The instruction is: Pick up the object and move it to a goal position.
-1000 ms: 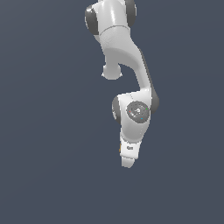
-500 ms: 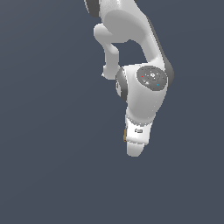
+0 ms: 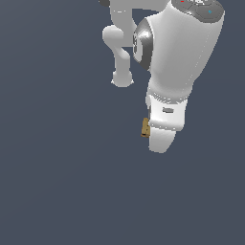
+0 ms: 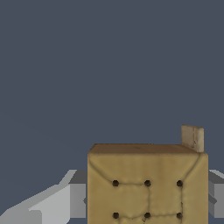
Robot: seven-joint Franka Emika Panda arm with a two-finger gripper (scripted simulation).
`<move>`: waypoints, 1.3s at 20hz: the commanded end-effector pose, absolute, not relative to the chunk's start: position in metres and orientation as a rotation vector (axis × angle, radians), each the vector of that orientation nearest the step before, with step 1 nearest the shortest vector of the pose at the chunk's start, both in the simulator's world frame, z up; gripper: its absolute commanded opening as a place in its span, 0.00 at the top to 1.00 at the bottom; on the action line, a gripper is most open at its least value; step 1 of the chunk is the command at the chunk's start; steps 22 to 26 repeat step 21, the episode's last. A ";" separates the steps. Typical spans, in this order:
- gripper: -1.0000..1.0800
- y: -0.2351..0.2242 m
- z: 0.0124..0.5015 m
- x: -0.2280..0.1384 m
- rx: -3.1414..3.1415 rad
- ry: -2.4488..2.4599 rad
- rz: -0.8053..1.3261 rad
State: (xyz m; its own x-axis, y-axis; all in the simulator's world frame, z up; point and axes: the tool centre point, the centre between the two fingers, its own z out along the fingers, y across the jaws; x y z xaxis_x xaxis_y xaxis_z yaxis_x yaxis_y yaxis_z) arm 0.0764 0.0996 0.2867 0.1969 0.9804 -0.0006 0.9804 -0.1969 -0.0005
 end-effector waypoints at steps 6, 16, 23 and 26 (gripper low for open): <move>1.00 0.106 0.361 0.073 2.432 1.990 0.000; 1.00 0.111 0.404 0.073 2.433 1.988 0.000; 1.00 0.111 0.409 0.073 2.433 1.987 0.000; 1.00 0.111 0.409 0.073 2.433 1.987 0.000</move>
